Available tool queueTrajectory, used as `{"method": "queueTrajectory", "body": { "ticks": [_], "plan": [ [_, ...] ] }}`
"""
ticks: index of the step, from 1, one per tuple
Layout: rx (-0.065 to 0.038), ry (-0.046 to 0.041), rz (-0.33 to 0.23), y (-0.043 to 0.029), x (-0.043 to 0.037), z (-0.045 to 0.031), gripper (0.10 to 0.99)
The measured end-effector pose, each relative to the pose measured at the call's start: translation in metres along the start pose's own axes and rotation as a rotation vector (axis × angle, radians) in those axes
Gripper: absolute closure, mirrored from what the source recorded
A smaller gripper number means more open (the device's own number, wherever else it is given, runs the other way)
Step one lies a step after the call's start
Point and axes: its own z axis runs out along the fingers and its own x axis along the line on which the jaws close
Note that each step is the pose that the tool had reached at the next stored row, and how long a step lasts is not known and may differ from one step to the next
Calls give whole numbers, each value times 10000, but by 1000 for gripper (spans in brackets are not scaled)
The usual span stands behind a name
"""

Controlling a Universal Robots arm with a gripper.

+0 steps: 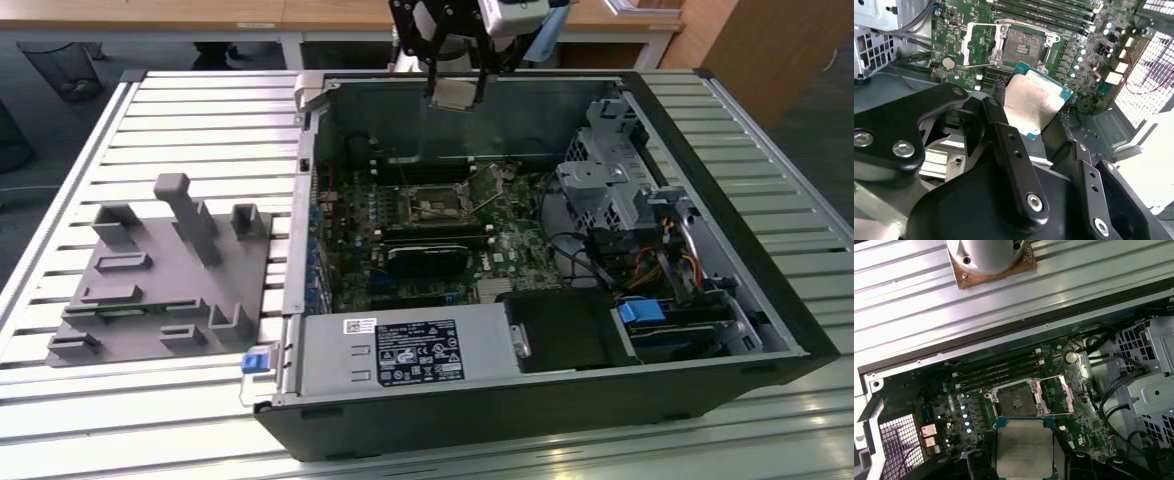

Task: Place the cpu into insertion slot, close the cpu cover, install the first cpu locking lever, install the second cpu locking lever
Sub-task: 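Place the cpu into insertion slot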

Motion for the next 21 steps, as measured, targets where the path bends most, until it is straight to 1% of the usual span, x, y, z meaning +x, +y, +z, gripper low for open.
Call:
{"method": "queueTrajectory", "body": {
  "ticks": [21],
  "plan": [
    [-32, -149, 1662, 1, 1, 5, 545]
  ]
}}
